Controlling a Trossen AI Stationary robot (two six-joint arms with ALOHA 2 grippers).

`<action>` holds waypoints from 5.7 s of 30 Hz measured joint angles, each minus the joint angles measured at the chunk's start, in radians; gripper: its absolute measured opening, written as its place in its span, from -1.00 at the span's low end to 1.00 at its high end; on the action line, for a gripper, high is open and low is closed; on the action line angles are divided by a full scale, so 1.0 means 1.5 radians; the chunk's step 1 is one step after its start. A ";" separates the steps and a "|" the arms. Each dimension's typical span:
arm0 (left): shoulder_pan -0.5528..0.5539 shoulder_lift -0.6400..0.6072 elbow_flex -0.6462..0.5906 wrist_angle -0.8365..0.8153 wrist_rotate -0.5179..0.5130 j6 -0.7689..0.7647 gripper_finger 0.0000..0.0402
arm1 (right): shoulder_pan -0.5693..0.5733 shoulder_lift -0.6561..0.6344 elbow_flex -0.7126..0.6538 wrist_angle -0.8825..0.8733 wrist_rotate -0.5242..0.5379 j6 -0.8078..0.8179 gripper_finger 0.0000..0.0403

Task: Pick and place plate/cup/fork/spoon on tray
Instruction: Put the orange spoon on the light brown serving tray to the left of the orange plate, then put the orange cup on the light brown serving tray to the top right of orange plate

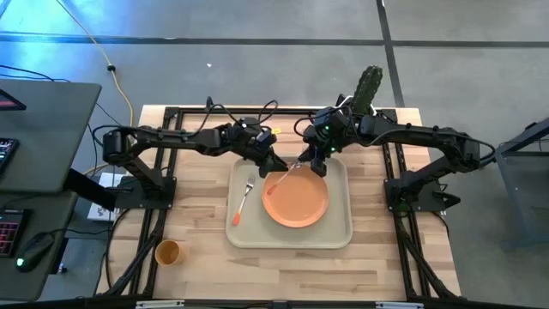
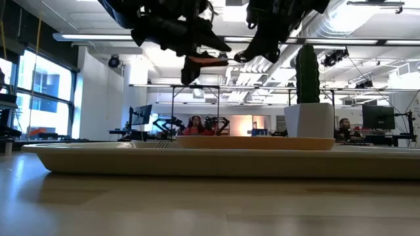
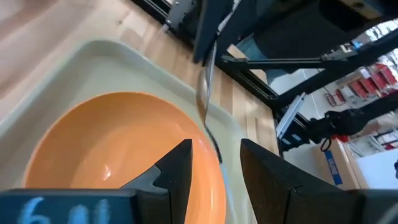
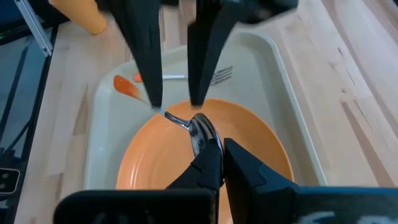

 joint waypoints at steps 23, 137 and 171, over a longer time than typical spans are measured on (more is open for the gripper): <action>-0.027 0.037 0.000 0.032 -0.090 -0.131 -0.98 | 0.010 0.001 0.000 -0.007 0.048 0.054 -0.92; -0.845 -0.333 -0.122 -0.756 -0.264 -0.356 -0.29 | 0.389 0.193 0.000 0.205 0.487 0.759 -0.41; -0.436 -0.248 0.029 -0.728 -0.484 -0.300 -0.98 | 0.465 0.179 0.376 -0.667 0.542 0.868 -0.41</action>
